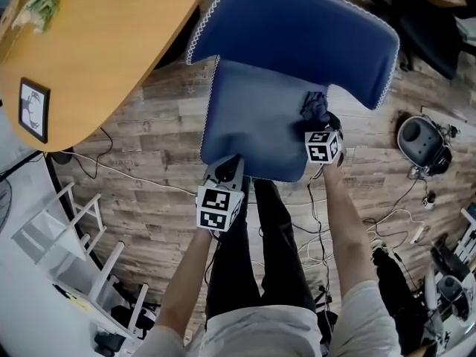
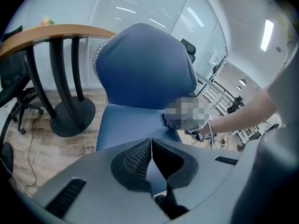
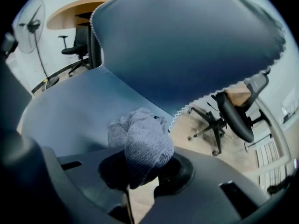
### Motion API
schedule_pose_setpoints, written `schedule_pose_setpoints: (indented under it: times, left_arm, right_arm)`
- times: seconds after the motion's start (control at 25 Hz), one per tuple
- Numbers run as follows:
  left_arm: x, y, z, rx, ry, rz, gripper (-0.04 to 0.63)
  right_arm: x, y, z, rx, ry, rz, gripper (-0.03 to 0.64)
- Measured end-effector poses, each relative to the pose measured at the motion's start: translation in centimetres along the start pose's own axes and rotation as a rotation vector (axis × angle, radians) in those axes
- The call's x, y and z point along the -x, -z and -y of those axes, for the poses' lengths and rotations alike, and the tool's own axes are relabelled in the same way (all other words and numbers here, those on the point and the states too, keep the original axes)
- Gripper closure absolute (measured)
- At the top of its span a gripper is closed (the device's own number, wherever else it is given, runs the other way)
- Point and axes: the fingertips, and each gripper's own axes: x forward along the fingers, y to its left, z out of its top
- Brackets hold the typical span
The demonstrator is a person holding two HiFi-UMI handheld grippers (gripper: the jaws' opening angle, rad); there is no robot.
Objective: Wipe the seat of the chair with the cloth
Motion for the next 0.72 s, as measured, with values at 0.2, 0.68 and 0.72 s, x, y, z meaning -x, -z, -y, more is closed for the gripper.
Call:
schedule_pose_setpoints:
  times: [0.2,0.68,0.72]
  left_arm:
    - [-0.4,-0.6,0.4,0.006,-0.005,0.013,0.567]
    - [0.0,-1.2,-1.0,0.012,-0.017,0.034,0.566]
    - [0.0,-1.2,-1.1,0.015,-0.020,0.035,0.566]
  right_arm:
    - [0.3,1.3,0.1,-0.318,0.025,-0.033,0.535]
    - [1.7,1.6,-1.9,-0.370,0.107,-0.074,0.539]
    - [1.7,1.6,-2.2,-0.372,0.109,-0.074,0.540]
